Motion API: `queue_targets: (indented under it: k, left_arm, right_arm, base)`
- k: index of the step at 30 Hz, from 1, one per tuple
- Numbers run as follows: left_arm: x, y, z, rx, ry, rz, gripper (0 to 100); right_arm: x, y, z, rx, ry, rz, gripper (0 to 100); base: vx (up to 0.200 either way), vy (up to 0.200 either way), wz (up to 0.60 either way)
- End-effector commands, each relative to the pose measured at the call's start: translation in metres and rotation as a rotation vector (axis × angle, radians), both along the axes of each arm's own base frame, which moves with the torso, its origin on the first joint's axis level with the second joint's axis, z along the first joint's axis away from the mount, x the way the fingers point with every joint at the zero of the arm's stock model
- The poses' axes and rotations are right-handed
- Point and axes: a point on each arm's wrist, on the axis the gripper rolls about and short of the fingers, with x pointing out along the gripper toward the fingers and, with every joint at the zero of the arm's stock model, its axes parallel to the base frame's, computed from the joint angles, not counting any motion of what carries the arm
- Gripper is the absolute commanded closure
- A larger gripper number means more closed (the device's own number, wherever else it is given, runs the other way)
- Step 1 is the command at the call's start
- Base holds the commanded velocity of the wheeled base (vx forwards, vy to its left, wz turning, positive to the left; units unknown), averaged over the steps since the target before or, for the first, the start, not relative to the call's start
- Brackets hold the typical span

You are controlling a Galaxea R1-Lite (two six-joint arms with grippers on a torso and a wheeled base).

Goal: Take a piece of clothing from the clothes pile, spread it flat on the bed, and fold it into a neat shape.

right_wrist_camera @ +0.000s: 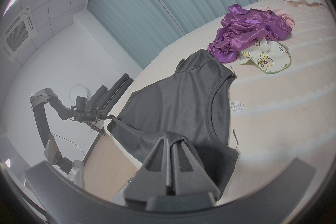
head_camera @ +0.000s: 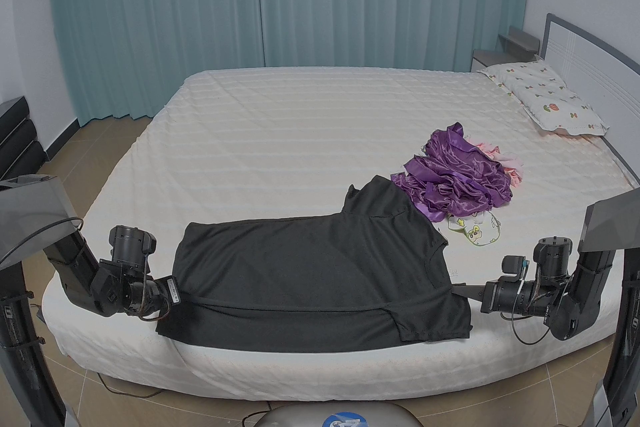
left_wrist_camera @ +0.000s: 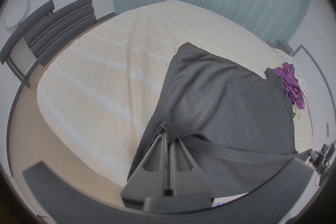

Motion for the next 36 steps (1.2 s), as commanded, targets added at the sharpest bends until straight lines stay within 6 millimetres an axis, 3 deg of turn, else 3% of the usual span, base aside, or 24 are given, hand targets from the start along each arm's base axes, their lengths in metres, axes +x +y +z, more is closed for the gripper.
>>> queue_targets:
  k: [1, 33, 34, 36]
  left_arm:
    - [0.005, 0.000, -0.004, -0.018, 0.001, 0.024, 100]
    - [0.021, 0.000, -0.029, -0.072, 0.029, 0.087, 100]
    - [0.021, 0.000, -0.030, -0.073, 0.031, 0.086, 0]
    - [0.022, -0.001, -0.031, -0.074, 0.032, 0.086, 0]
  right_arm:
    - [0.002, -0.001, -0.006, -0.002, 0.012, -0.009, 100]
    - [0.022, 0.004, -0.038, 0.051, 0.093, -0.037, 100]
    - [0.022, 0.005, -0.039, 0.052, 0.096, -0.034, 0]
    - [0.021, 0.006, -0.040, 0.051, 0.100, -0.031, 0]
  base:
    - [0.000, 0.000, 0.00]
    - [0.000, 0.000, 0.00]
    - [0.000, 0.000, 0.00]
    - [0.000, 0.000, 0.00]
